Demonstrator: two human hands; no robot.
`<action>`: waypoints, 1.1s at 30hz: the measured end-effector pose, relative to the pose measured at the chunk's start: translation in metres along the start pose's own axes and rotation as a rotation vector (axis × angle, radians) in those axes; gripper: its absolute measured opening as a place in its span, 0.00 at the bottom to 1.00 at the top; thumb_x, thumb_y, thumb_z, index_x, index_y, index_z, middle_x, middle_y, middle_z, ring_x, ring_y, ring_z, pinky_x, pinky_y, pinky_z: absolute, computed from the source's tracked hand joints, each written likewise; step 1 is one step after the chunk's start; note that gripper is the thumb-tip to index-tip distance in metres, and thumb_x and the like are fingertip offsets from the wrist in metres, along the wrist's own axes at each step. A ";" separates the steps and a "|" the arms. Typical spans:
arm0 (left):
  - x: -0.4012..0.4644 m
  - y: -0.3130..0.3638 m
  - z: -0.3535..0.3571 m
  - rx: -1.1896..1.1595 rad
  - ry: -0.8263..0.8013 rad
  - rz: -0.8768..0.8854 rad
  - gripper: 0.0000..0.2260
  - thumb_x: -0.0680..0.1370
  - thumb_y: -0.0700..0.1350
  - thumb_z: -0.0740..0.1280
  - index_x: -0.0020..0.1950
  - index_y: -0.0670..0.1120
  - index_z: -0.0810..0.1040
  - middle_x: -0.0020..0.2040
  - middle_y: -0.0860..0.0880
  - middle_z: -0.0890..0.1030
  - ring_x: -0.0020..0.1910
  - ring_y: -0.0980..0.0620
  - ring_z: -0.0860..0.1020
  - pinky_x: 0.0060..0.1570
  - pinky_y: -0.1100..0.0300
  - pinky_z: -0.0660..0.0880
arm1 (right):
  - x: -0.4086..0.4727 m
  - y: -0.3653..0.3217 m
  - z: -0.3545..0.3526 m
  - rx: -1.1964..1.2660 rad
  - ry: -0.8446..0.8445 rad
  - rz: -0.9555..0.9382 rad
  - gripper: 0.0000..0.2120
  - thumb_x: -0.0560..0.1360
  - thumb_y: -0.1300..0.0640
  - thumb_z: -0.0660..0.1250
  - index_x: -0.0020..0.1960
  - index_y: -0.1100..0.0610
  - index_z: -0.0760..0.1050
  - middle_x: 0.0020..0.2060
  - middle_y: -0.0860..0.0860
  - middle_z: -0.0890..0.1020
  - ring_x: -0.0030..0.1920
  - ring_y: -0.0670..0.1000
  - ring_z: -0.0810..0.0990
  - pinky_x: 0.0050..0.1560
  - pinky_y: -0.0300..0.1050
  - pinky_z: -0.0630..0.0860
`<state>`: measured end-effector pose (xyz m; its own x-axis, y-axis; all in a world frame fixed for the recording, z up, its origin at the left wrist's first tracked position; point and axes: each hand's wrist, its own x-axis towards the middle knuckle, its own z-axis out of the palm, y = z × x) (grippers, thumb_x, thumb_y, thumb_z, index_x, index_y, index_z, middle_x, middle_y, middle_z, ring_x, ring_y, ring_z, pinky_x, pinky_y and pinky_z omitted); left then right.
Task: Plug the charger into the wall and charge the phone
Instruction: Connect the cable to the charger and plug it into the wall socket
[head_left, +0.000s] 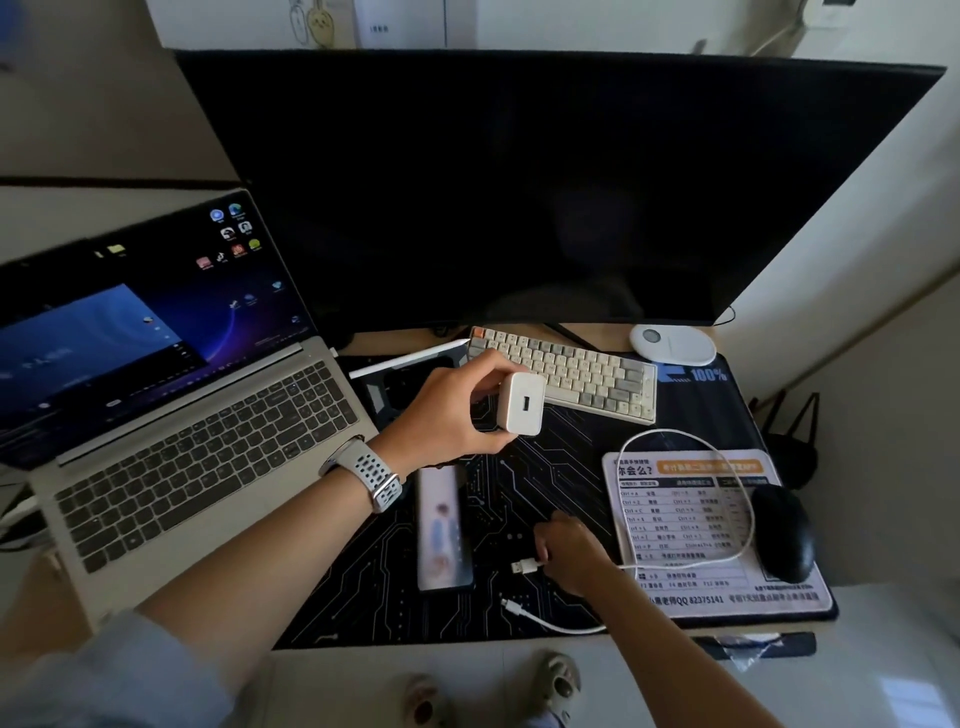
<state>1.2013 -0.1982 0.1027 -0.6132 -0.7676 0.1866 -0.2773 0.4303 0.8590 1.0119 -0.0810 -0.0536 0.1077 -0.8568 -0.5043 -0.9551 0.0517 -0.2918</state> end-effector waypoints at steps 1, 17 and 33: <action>-0.002 0.001 -0.002 -0.018 0.007 -0.005 0.26 0.65 0.38 0.78 0.61 0.44 0.74 0.58 0.49 0.81 0.59 0.57 0.79 0.57 0.63 0.75 | 0.001 0.001 0.000 0.006 -0.003 0.001 0.08 0.71 0.67 0.68 0.48 0.58 0.78 0.48 0.49 0.70 0.56 0.55 0.77 0.54 0.43 0.75; -0.004 0.016 -0.029 -0.010 0.087 0.014 0.24 0.66 0.37 0.77 0.60 0.41 0.73 0.58 0.48 0.81 0.59 0.57 0.78 0.59 0.60 0.75 | -0.002 -0.012 -0.081 0.217 0.210 0.001 0.05 0.69 0.61 0.74 0.42 0.56 0.79 0.41 0.50 0.81 0.43 0.49 0.78 0.45 0.42 0.74; 0.027 0.071 -0.045 0.024 0.187 0.132 0.24 0.66 0.37 0.78 0.60 0.42 0.74 0.55 0.50 0.82 0.57 0.59 0.79 0.55 0.68 0.73 | -0.083 -0.036 -0.264 0.697 0.834 -0.324 0.15 0.66 0.71 0.75 0.35 0.52 0.76 0.34 0.46 0.80 0.36 0.39 0.79 0.40 0.29 0.76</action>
<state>1.1990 -0.2097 0.1901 -0.4979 -0.7777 0.3837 -0.2224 0.5421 0.8103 0.9646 -0.1470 0.2137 -0.1446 -0.9429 0.3001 -0.5256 -0.1838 -0.8306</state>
